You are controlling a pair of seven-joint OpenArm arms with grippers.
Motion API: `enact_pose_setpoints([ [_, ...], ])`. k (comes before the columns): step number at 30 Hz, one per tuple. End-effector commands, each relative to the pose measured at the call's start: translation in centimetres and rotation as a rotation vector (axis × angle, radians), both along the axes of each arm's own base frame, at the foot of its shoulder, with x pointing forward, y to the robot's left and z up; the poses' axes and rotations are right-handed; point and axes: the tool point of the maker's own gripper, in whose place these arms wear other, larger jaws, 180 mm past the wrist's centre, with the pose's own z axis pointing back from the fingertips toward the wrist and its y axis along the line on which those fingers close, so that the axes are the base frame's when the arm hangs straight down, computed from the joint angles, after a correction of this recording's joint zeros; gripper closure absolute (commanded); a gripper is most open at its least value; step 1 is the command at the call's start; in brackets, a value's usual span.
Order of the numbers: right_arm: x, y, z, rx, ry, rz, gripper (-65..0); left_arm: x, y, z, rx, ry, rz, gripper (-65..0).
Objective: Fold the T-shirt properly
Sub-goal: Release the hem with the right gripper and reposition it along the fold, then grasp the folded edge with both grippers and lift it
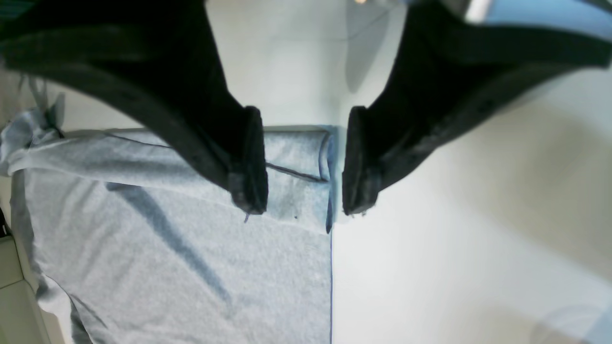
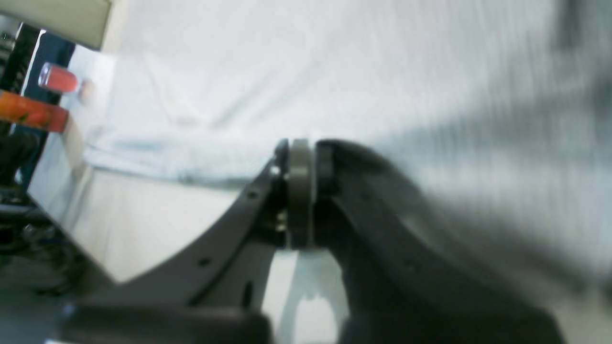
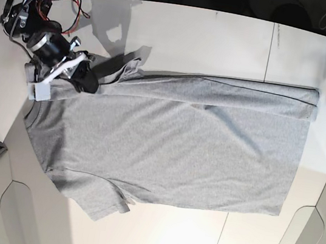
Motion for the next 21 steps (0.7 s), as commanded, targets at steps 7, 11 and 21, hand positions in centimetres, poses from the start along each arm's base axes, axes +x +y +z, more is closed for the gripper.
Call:
enact_pose_setpoints([
  [7, 6.4, 2.2, 4.8, -0.119, -0.248, 0.049, 0.0, 0.7, 0.4, 1.7, 0.019, -0.052, -0.012, -28.8],
  [11, 8.6, 3.5, 4.7, -0.157, -0.274, 0.079, 0.0, 0.7, 0.4, 1.7, 0.020, -0.051, -0.012, -28.8],
  [21, 9.9, 2.8, 3.1, -0.209, -0.227, 0.087, -31.6, 0.8, 0.2, 1.8, 0.003, -0.059, -0.015, -28.8],
])
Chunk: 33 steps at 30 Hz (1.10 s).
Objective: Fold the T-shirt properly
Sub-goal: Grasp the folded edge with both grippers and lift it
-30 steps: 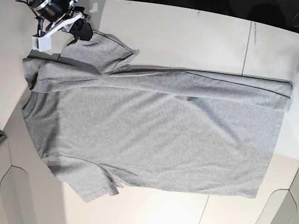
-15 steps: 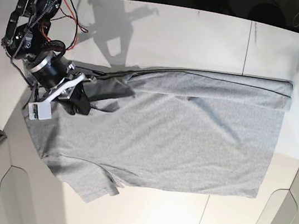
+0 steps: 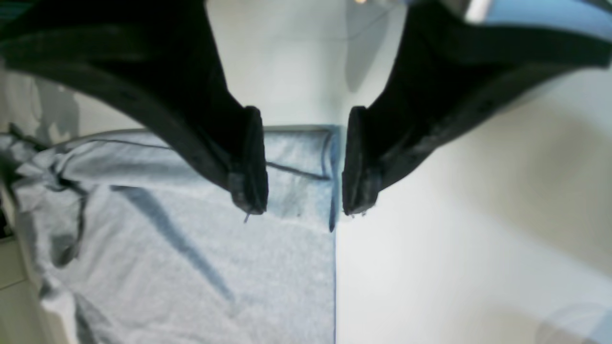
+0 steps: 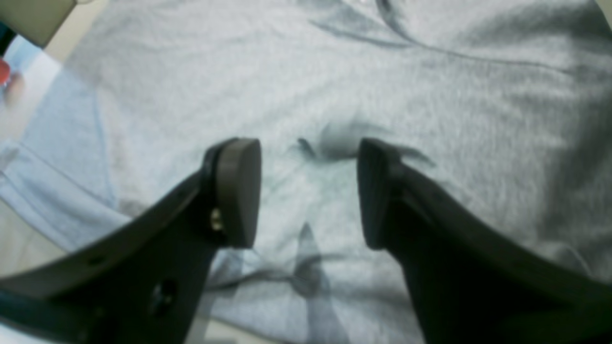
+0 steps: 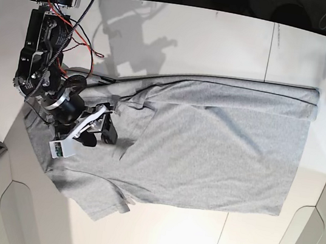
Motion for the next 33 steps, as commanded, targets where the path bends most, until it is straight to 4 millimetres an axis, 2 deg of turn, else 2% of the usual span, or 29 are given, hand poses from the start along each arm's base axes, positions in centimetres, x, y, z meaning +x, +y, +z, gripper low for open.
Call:
enact_pose_setpoints([
  [1, 1.0, -0.4, 1.8, 0.005, -0.058, -0.005, -31.6, 0.7, 0.3, 1.7, 0.011, -0.051, -0.015, -28.8],
  [3, 0.9, -1.4, 2.0, -0.010, -0.054, -0.023, -29.8, 0.7, -0.3, 1.8, -0.024, -0.052, -0.030, -28.8],
  [6, 1.0, -4.0, 2.2, -0.024, -0.049, -0.086, -25.2, 0.7, -1.8, 1.7, -0.088, -0.042, -0.072, -27.3],
  [8, 0.9, -5.8, 2.1, -0.020, -0.031, -0.136, -16.9, 0.7, -2.7, 1.1, -0.100, -0.024, -0.098, -21.2],
  [10, 0.3, -7.3, 1.8, 0.010, 0.001, -0.177, -3.7, 0.9, -3.7, 0.5, -0.108, -0.005, -0.127, -13.4],
  [11, 0.0, -8.0, 1.8, 0.035, 0.015, -0.195, 0.0, 1.0, -4.2, 0.1, -0.109, 0.007, -0.143, -9.7],
  [15, -1.6, -10.3, 1.4, 0.134, 0.035, -0.274, 0.0, 1.9, -5.7, -1.2, -0.067, 0.042, -0.194, 0.0],
  [21, -4.8, -13.2, -0.9, 0.136, 0.085, -0.365, 0.0, 3.5, -7.0, -3.0, 0.075, 0.051, -0.245, 0.0],
  [25, -6.6, -14.0, -2.8, 0.085, 0.123, -0.394, 0.0, 3.2, -8.2, -5.2, 0.174, 0.108, -0.316, 0.0],
  [29, -7.1, -15.3, -3.9, 0.015, 0.124, -0.429, 0.0, 2.3, -8.4, -7.4, 0.226, 0.196, -0.331, 0.0],
  [33, -7.0, -17.1, -4.8, -0.007, 0.147, -0.449, 0.0, 1.7, -7.4, -8.4, 0.250, 0.243, -0.300, 0.0],
])
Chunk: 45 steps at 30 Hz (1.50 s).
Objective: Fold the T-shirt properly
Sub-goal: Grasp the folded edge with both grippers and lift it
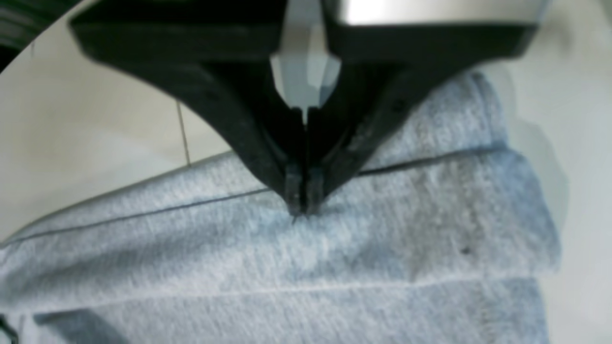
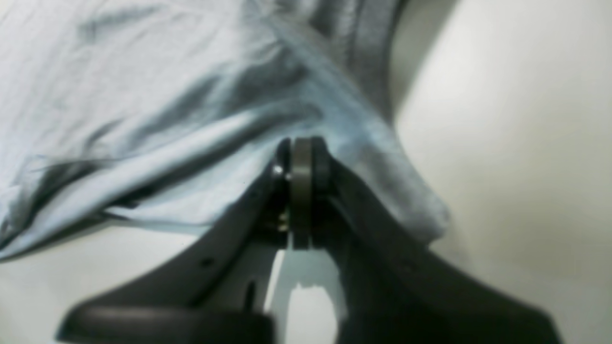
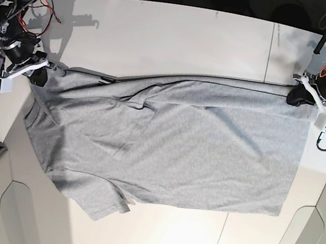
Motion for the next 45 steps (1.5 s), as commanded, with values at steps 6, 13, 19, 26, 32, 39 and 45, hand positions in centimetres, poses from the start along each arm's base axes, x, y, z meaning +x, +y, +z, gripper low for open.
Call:
enact_pose_setpoints([
  [6, 0.7, -4.6, -0.6, -0.048, 0.022, -0.034, 0.0, 0.0, 1.9, 0.2, 0.080, 0.022, 0.008, 0.0],
  [13, 0.5, -7.7, -0.3, -0.085, 0.047, -0.045, 0.0, -0.4, 1.9, -0.1, 0.083, 0.045, 0.004, 0.0],
  [19, 0.6, -9.8, 1.4, -0.136, 0.039, -0.006, 0.0, -1.8, 1.7, -0.9, 0.075, 0.112, -0.005, 0.0],
  [26, 0.8, -7.9, 2.8, 0.005, 0.002, 0.055, 0.0, -3.8, 0.4, -1.5, -0.009, 0.144, -0.019, 0.0],
  [32, 2.4, -5.8, 5.8, 0.053, -0.124, 0.088, 0.0, -3.8, 0.2, -1.6, -0.018, 0.143, -0.016, 0.0],
  [39, 3.7, -2.2, 6.9, 0.007, -0.197, 0.151, 0.0, -3.7, 0.2, -1.5, -0.020, 0.140, -0.016, 0.0],
  [45, 2.5, 2.3, 0.3, -0.088, -0.006, 0.294, 0.0, -3.8, 0.2, -1.5, -0.018, 0.144, -0.017, 0.0],
])
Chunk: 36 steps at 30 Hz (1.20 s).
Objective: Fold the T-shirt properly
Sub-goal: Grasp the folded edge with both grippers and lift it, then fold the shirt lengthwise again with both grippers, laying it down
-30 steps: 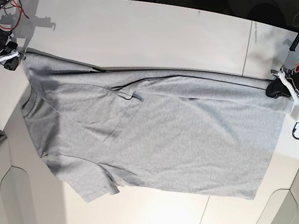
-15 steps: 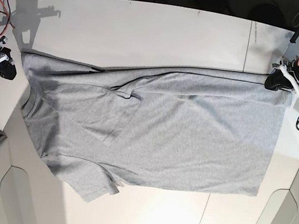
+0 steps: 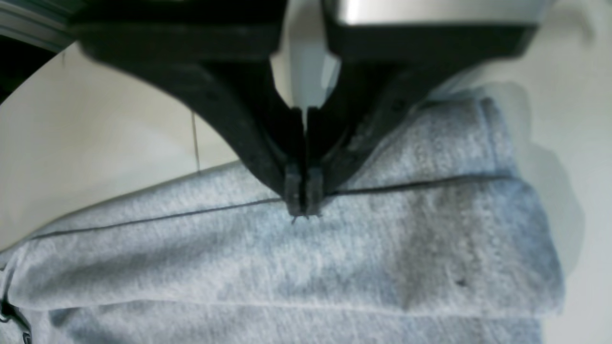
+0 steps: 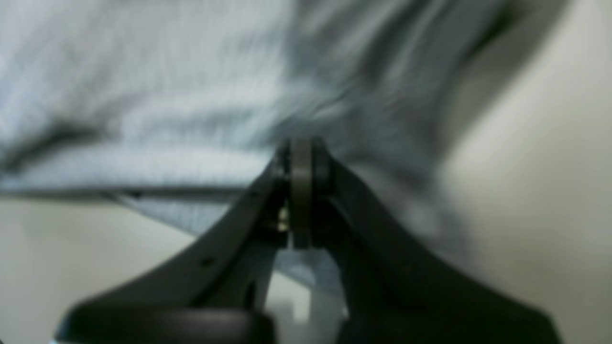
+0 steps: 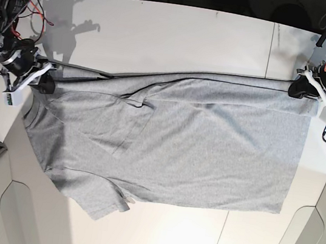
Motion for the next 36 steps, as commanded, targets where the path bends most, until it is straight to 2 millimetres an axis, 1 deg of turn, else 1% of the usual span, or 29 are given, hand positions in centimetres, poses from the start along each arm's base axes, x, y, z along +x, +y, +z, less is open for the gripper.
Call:
enact_pose_setpoints([
  [1, 0.8, -0.5, 0.6, -0.028, -0.024, 0.001, 0.0, -1.1, 0.7, -0.6, 0.050, 0.070, -0.026, 0.0],
  [3, 0.3, -0.6, -0.5, -0.058, 0.015, -0.006, 0.0, -2.0, 0.8, -1.1, 0.060, 0.121, -0.041, 0.0],
  [6, -0.4, -1.0, -1.0, -0.071, 0.064, -0.016, 0.0, -3.5, 0.8, -1.7, 0.062, 0.172, -0.049, 0.0],
  [11, -2.2, -1.6, -1.9, -0.090, 0.150, -0.006, 0.0, -5.9, 1.4, -2.2, 0.044, 0.211, -0.019, 0.0],
  [15, -4.2, -2.2, -2.4, -0.087, 0.187, 0.000, 0.0, -8.0, 1.9, -2.3, 0.019, 0.235, 0.014, 0.0],
  [18, -6.0, -2.5, -2.6, -0.093, 0.211, 0.005, 0.0, -9.1, 2.4, -1.9, -0.001, 0.232, 0.031, 0.0],
  [20, -7.1, -2.6, -2.5, -0.094, 0.220, 0.007, 0.0, -9.8, 3.0, -1.5, -0.023, 0.230, 0.068, 0.0],
  [24, -9.6, -2.6, -2.1, -0.084, 0.253, 0.007, 0.0, -10.7, 3.2, -0.5, -0.095, 0.229, 0.109, 0.0],
  [27, -11.1, -2.8, -1.5, -0.075, 0.259, -0.002, 0.0, -10.7, 3.1, 0.2, -0.151, 0.217, 0.137, 0.0],
  [30, -12.5, -3.6, -1.2, -0.091, 0.274, -0.017, 0.0, -11.1, 3.2, 0.5, -0.169, 0.221, 0.150, 0.0],
  [33, -13.2, -4.5, -0.9, -0.101, 0.274, -0.044, 0.0, -11.7, 3.1, 0.5, -0.181, 0.232, 0.155, 0.0],
  [36, -12.8, -5.1, -0.3, -0.080, 0.252, -0.075, 0.0, -12.0, 2.6, 0.8, -0.221, 0.233, 0.159, 0.0],
])
